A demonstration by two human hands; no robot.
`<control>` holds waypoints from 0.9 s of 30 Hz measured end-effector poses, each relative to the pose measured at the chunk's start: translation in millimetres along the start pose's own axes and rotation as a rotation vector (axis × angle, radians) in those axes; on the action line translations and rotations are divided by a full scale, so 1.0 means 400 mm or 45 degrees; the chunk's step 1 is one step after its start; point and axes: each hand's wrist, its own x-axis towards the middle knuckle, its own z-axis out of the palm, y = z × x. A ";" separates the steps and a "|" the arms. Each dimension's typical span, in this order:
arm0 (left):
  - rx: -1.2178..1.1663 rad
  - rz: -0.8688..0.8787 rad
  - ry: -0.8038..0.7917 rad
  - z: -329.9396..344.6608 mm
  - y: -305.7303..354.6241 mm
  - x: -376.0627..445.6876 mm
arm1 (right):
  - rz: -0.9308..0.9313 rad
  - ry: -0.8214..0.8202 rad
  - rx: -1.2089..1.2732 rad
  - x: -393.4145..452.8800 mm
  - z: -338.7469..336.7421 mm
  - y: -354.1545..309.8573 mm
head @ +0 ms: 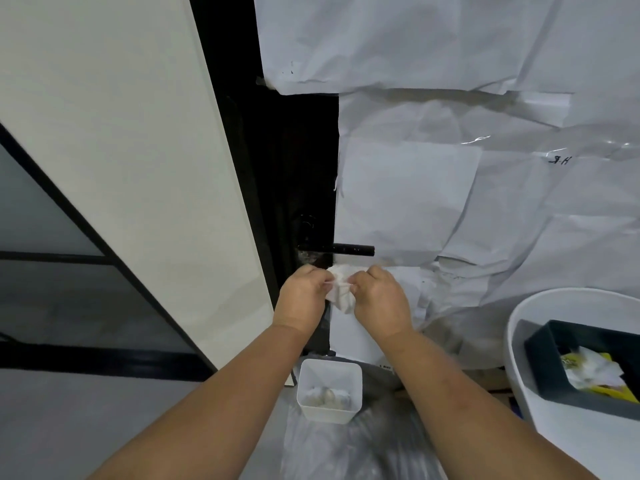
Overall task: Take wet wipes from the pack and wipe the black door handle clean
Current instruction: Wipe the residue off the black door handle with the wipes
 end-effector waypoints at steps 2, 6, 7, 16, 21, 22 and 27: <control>-0.026 -0.076 -0.005 0.024 0.006 -0.027 | 0.046 -0.070 0.087 -0.022 -0.004 0.017; -0.019 -0.216 -0.018 0.081 0.015 -0.088 | 0.065 -0.157 0.228 -0.067 0.009 0.053; -0.017 -0.252 -0.014 0.095 0.013 -0.106 | 0.081 -0.186 0.246 -0.082 0.021 0.062; 0.000 -0.472 -0.211 0.233 -0.078 -0.228 | 0.267 -0.386 0.280 -0.215 0.175 0.146; 0.009 -0.581 -0.339 0.338 -0.195 -0.276 | 0.368 -0.502 0.294 -0.270 0.324 0.196; 0.008 -0.606 -0.363 0.357 -0.220 -0.283 | 0.390 -0.529 0.292 -0.279 0.353 0.202; 0.061 -0.647 -0.479 0.464 -0.343 -0.320 | 0.410 -0.616 0.296 -0.317 0.505 0.238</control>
